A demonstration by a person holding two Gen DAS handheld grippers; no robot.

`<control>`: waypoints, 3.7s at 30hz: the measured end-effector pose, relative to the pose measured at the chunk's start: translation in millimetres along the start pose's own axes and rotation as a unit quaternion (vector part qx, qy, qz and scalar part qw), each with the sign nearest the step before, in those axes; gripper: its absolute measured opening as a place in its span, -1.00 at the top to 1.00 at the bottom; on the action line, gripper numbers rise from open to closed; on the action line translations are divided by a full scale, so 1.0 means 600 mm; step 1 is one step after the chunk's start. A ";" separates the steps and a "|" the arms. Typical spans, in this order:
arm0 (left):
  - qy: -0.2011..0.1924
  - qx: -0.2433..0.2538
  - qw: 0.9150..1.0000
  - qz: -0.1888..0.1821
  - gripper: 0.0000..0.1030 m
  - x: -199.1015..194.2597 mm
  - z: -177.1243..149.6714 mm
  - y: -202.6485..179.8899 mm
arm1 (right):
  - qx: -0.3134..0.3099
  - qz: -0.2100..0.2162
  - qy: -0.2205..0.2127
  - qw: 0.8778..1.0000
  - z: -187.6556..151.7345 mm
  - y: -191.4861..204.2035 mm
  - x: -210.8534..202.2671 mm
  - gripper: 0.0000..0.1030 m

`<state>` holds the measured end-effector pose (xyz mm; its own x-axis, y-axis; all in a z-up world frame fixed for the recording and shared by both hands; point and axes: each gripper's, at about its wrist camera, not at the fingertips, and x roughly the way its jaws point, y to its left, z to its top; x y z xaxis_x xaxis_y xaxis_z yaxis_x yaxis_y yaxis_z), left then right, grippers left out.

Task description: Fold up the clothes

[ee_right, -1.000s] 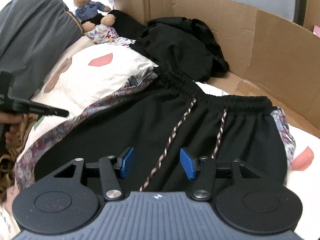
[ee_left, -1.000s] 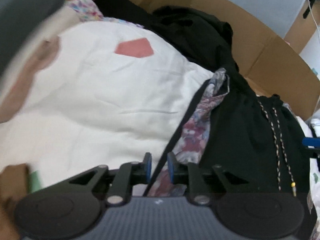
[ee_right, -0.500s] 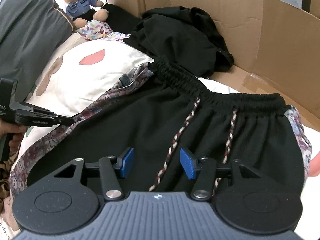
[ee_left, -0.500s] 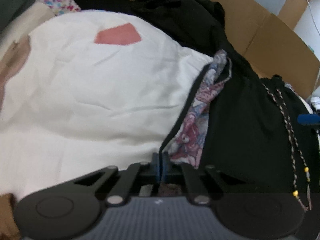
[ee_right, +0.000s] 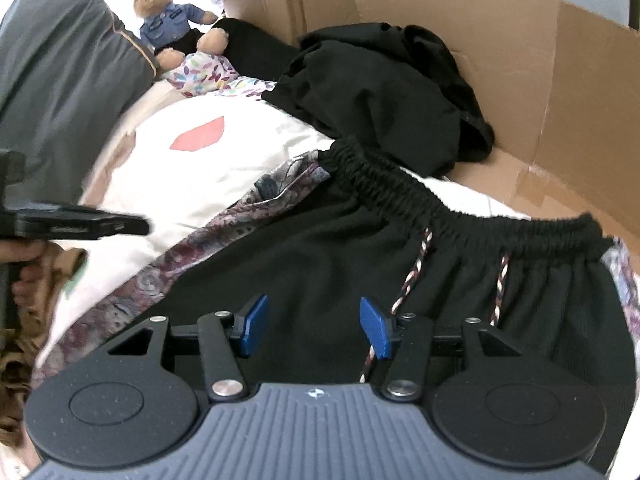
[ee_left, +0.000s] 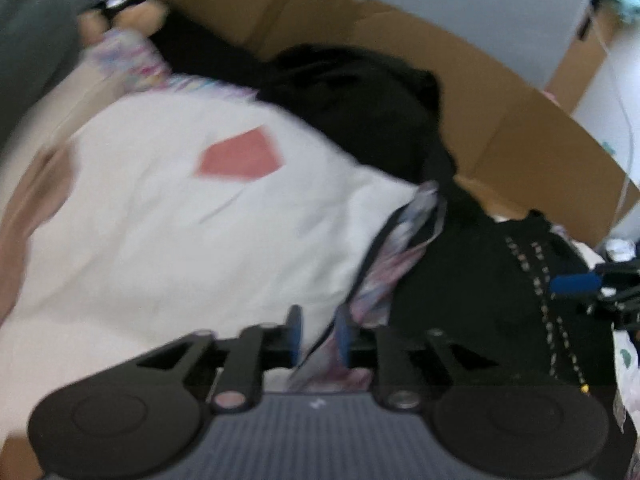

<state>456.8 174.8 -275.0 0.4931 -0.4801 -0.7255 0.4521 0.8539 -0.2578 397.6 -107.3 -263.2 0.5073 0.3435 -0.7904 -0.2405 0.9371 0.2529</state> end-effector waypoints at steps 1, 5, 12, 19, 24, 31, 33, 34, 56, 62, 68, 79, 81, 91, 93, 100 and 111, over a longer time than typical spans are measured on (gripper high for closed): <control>-0.004 0.008 1.000 -0.007 0.06 0.018 0.011 -0.013 | -0.005 -0.006 0.002 1.000 0.000 -0.004 -0.008 -0.09; -0.003 0.022 1.000 -0.012 -0.11 0.075 0.041 -0.044 | -0.016 -0.035 0.009 0.999 -0.003 -0.027 -0.043 -0.09; 0.033 0.013 0.999 0.030 0.44 0.166 0.079 -0.045 | 0.023 -0.123 -0.010 0.992 -0.028 -0.132 -0.126 -0.09; 0.032 -0.016 0.996 0.078 0.51 0.174 0.096 -0.045 | 0.138 -0.178 -0.008 0.974 -0.107 -0.263 -0.171 -0.09; 0.024 -0.002 0.996 0.081 -0.44 0.136 0.093 -0.061 | 0.160 -0.153 0.019 0.975 -0.177 -0.287 -0.195 -0.09; 0.030 0.008 0.998 0.046 -0.42 0.075 0.059 -0.126 | 0.184 -0.133 0.020 0.974 -0.259 -0.269 -0.248 -0.09; 0.031 0.018 0.999 0.031 -0.42 0.051 0.044 -0.158 | 0.196 -0.125 0.022 0.972 -0.282 -0.260 -0.262 -0.09; 0.031 0.020 0.999 0.027 -0.42 0.039 0.035 -0.172 | 0.200 -0.121 0.023 0.972 -0.291 -0.256 -0.266 -0.09; 0.061 0.001 0.998 0.015 -0.43 -0.170 -0.125 -0.261 | 0.240 -0.097 0.126 0.958 -0.512 -0.127 -0.306 0.92; 0.053 0.016 0.998 0.013 -0.43 -0.209 -0.130 -0.264 | 0.231 -0.052 0.067 0.969 -0.483 -0.086 -0.351 0.95; 0.050 0.027 0.998 0.007 -0.43 -0.224 -0.148 -0.277 | 0.188 0.007 0.030 0.982 -0.438 -0.019 -0.347 0.95; 0.050 0.040 0.997 -0.036 -0.45 -0.241 -0.236 -0.263 | 0.158 0.037 0.072 0.984 -0.412 0.058 -0.210 0.92; 0.057 0.035 0.997 -0.034 -0.45 -0.235 -0.245 -0.255 | 0.156 0.033 0.076 0.984 -0.409 0.061 -0.201 0.87; 0.055 0.025 0.998 -0.016 -0.44 -0.209 -0.244 -0.243 | 0.158 0.008 0.039 0.987 -0.399 0.004 -0.297 0.36; 0.057 0.022 0.998 -0.017 -0.44 -0.205 -0.242 -0.250 | 0.175 -0.026 0.051 0.983 -0.409 -0.021 -0.306 0.36; 0.052 0.030 0.998 -0.019 -0.45 -0.211 -0.240 -0.268 | 0.253 -0.032 0.062 0.965 -0.457 -0.062 -0.298 0.36; 0.073 0.028 0.997 -0.017 -0.44 -0.221 -0.242 -0.259 | 0.256 -0.051 0.089 0.961 -0.493 -0.075 -0.243 0.40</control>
<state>213.2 134.8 -231.4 0.3650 -0.4715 -0.8028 0.5100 0.8227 -0.2512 89.8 -217.8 -324.4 0.3455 0.2752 -0.8972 0.2651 0.8885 0.3746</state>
